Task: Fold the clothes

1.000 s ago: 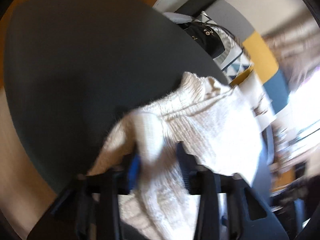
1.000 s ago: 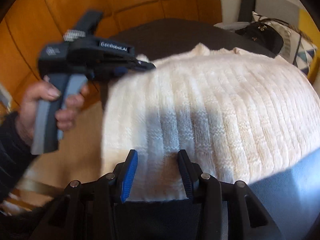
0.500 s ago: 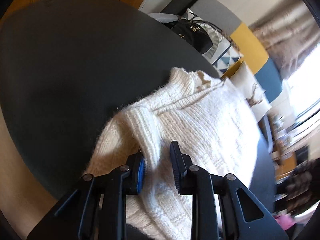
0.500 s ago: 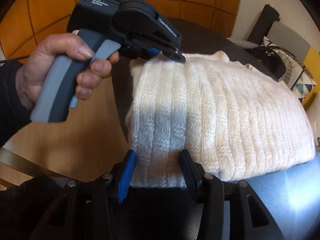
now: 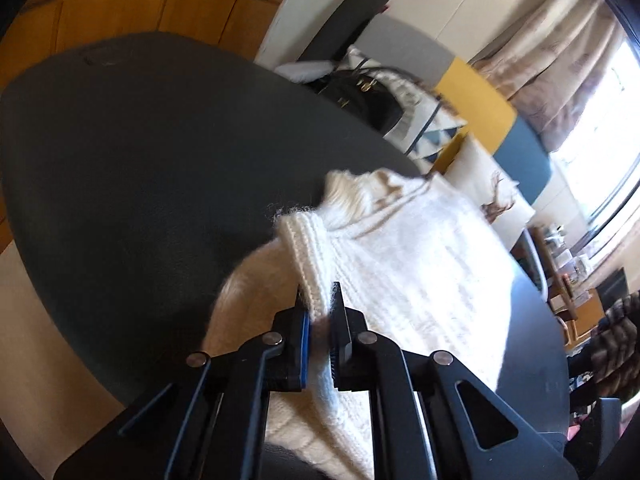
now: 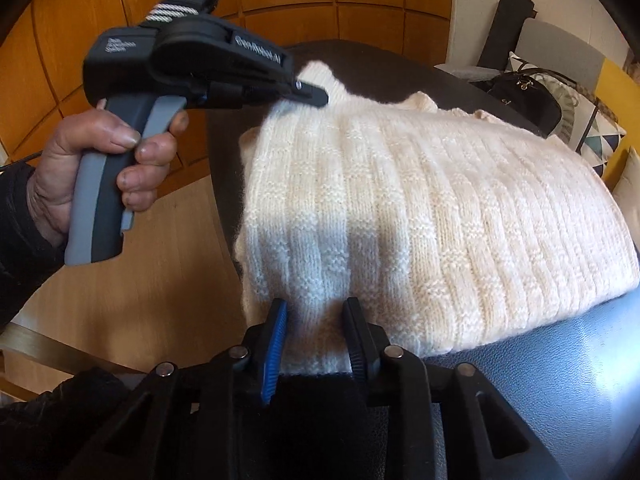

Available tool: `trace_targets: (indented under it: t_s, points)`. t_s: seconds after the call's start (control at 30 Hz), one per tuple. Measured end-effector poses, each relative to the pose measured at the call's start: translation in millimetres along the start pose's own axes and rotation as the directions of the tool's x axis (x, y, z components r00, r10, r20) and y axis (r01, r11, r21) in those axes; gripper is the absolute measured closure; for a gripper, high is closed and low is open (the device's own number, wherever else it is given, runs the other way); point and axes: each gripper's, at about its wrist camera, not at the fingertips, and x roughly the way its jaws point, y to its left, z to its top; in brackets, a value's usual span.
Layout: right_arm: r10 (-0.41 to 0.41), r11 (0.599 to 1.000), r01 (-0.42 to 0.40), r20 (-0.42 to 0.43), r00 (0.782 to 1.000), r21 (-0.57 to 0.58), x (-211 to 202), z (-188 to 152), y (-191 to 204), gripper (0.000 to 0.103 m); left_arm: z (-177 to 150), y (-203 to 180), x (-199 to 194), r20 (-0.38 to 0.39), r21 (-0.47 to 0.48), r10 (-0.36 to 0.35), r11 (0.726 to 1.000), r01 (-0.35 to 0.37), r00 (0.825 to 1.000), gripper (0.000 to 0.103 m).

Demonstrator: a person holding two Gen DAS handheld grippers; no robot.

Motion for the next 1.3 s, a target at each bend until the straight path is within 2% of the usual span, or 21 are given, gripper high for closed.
trace_targets:
  t_s: [0.07,0.23,0.3,0.37,0.43,0.5,0.53,0.63,0.7,0.77,0.9,1.0,1.17,1.2,1.23,1.27,1.3]
  points:
    - [0.009,1.000,-0.010,0.007,1.000,0.008,-1,-2,-1,0.074,2,3,2,-0.020,-0.026,0.000,1.000,-0.001,1.000,0.082]
    - [0.061,0.997,-0.062,0.026,0.998,0.055,-3,-5,-7,0.072,9,10,5,-0.060,-0.090,-0.015,0.996,0.009,0.998,0.072]
    - [0.109,0.988,-0.112,0.035,0.993,0.109,-6,-7,-14,0.072,12,13,7,-0.075,-0.116,-0.021,0.993,0.012,0.997,0.073]
    - [0.162,0.971,-0.167,0.043,0.986,0.172,-10,-10,-21,0.072,12,12,3,-0.068,-0.117,-0.014,0.993,0.006,0.998,0.092]
    - [0.202,0.949,-0.208,0.050,0.978,0.238,-16,-13,-28,0.072,10,3,-9,-0.020,-0.072,0.019,0.997,-0.021,1.000,0.092]
    - [0.205,0.945,-0.209,0.043,0.978,0.252,-16,-15,-31,0.072,7,1,-3,-0.040,-0.044,0.080,0.996,-0.082,0.996,0.092]
    - [0.203,0.950,-0.208,0.044,0.978,0.234,-15,-16,-30,0.072,6,4,0,-0.053,-0.055,0.087,0.994,-0.090,0.995,0.092]
    - [0.196,0.954,-0.202,0.047,0.979,0.220,-17,-17,-26,0.072,6,14,9,-0.087,-0.114,0.073,0.990,-0.083,0.994,0.087]
    - [0.201,0.946,-0.206,0.049,0.978,0.252,-22,-17,-28,0.072,7,20,5,-0.103,-0.167,0.038,0.984,-0.055,0.994,0.077]
    - [0.184,0.950,-0.193,0.060,0.981,0.243,-30,-16,-22,0.066,5,23,-1,-0.105,-0.189,0.015,0.981,-0.035,0.994,0.066]
    - [0.145,0.979,-0.150,0.047,0.988,0.137,-33,-12,8,0.064,-6,27,-14,-0.088,-0.211,-0.004,0.977,-0.015,0.996,0.066]
    - [0.049,0.998,-0.050,0.012,0.999,0.030,-20,-9,32,0.064,-16,30,-23,-0.063,-0.218,-0.016,0.976,0.002,0.998,0.066]
    - [-0.074,0.994,0.074,-0.001,0.997,-0.081,-6,-13,49,0.063,-33,37,-35,-0.069,-0.234,-0.038,0.972,0.021,0.997,0.066]
    - [-0.069,0.996,0.069,-0.003,0.998,-0.060,-6,-12,45,0.065,-35,39,-35,-0.073,-0.243,-0.044,0.970,0.025,0.996,0.066]
    - [-0.064,0.997,0.064,-0.006,0.998,-0.039,-7,-12,40,0.075,-37,39,-36,-0.075,-0.248,-0.049,0.968,0.029,0.996,0.065]
    - [-0.056,0.998,0.056,-0.008,0.998,-0.016,-7,-11,35,0.091,-38,39,-37,-0.076,-0.253,-0.055,0.967,0.034,0.996,0.065]
    - [-0.022,0.999,0.022,-0.014,1.000,0.034,-6,-9,25,0.097,-40,39,-37,-0.077,-0.257,-0.060,0.966,0.038,0.995,0.065]
